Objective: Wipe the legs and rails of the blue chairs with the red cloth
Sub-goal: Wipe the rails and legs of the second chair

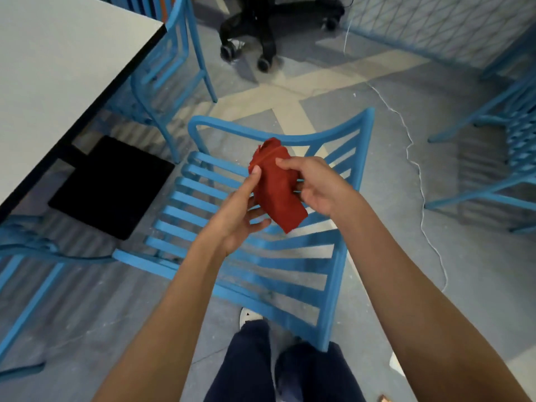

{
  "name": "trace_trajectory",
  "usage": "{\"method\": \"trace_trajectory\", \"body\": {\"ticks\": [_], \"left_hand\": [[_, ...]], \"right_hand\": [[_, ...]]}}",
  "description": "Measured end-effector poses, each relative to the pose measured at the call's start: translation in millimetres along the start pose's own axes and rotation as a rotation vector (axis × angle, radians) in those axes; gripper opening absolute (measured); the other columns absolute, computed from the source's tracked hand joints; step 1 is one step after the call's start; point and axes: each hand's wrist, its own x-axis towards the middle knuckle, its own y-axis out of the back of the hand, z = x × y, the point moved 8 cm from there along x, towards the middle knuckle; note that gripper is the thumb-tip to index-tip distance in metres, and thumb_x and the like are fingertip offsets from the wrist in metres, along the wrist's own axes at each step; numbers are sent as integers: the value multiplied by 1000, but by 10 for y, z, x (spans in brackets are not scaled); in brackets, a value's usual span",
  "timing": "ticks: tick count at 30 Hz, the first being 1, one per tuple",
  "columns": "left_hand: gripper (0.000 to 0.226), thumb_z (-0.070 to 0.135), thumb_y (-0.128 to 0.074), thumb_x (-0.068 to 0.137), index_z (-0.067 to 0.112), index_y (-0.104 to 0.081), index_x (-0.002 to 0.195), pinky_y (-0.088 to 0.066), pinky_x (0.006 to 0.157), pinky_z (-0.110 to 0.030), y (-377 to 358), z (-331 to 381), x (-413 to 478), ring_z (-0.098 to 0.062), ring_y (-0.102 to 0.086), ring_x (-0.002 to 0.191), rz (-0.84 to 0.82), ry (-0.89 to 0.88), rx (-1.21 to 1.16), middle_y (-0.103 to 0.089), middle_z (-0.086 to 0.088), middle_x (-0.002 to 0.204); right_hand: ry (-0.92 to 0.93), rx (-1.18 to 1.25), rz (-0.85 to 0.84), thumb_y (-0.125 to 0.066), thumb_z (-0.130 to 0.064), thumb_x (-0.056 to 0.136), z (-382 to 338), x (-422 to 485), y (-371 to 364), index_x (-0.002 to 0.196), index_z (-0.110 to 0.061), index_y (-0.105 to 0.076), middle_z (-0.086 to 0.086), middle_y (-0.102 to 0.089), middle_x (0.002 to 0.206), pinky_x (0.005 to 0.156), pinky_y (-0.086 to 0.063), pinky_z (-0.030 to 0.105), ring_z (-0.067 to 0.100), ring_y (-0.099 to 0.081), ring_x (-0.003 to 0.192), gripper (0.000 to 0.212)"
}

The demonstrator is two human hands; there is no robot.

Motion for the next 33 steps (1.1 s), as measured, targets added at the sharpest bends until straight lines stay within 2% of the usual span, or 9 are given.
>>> {"method": "trace_trajectory", "body": {"ticks": [3,5,8,13,16,21,25,30,33], "left_hand": [[44,51,-55,87,17,-65,113,-55,70,-25,-279,245,263,-13,-67,88,13,-58,-52,-71,-2,101],[44,45,-58,88,12,-64,117,-57,75,-30,-429,380,466,-15,-67,88,45,-92,-83,-71,-5,102],[35,42,-59,88,15,-66,110,-53,81,-34,-604,581,734,-14,-66,84,138,-132,-109,-72,0,94],[29,44,-59,88,19,-67,100,-56,78,-34,-1001,823,1156,-11,-69,82,255,-184,-226,-74,4,87],[43,49,-57,86,18,-64,115,-57,74,-32,-1377,925,1439,-16,-67,99,251,-174,-284,-72,-1,105],[64,61,-56,82,16,-57,127,-48,95,-43,-1712,1185,1887,-23,-62,112,225,-225,-353,-65,-7,120],[79,71,-54,75,12,-54,129,-46,99,-48,-1681,1459,2189,-28,-62,112,307,-278,-398,-63,-12,122],[79,77,-48,73,15,-62,119,-52,90,-49,-1380,1701,2632,-29,-67,101,462,-263,-418,-68,-12,113],[60,67,-43,85,16,-66,107,-57,70,-32,-1049,1869,2999,-15,-72,82,634,-248,-452,-73,-5,100]], "right_hand": [[-1,-15,-21,-64,-15,89,-175,275,168,106,-4,-66,10,-68,87,80,-54,36,21,-65,78,20],[8,-23,-58,-64,-16,89,-336,483,310,106,-5,-66,9,-67,87,79,-54,35,20,-65,78,20],[13,-94,-150,-64,-16,90,-609,771,494,98,-9,-66,6,-67,84,66,-55,29,17,-64,75,11],[16,-296,-339,-63,-19,91,-1099,1160,802,107,-9,-64,6,-67,89,74,-53,33,19,-64,79,19],[25,-386,-374,-64,-22,90,-1428,1340,1147,103,-10,-64,7,-68,91,73,-56,33,20,-66,80,17],[15,-401,-411,-67,-24,88,-1828,1649,1433,99,-14,-66,4,-68,89,74,-57,32,19,-66,81,15],[-42,-388,-491,-64,-31,90,-1996,1945,1363,102,-16,-64,2,-66,86,80,-54,35,18,-64,80,19],[-115,-404,-563,-61,-44,89,-2121,2497,1087,102,-22,-64,3,-66,93,73,-55,35,22,-65,85,25],[-186,-283,-624,-52,-54,92,-2215,2952,805,106,-24,-66,6,-69,110,78,-58,38,22,-67,98,36]]}}
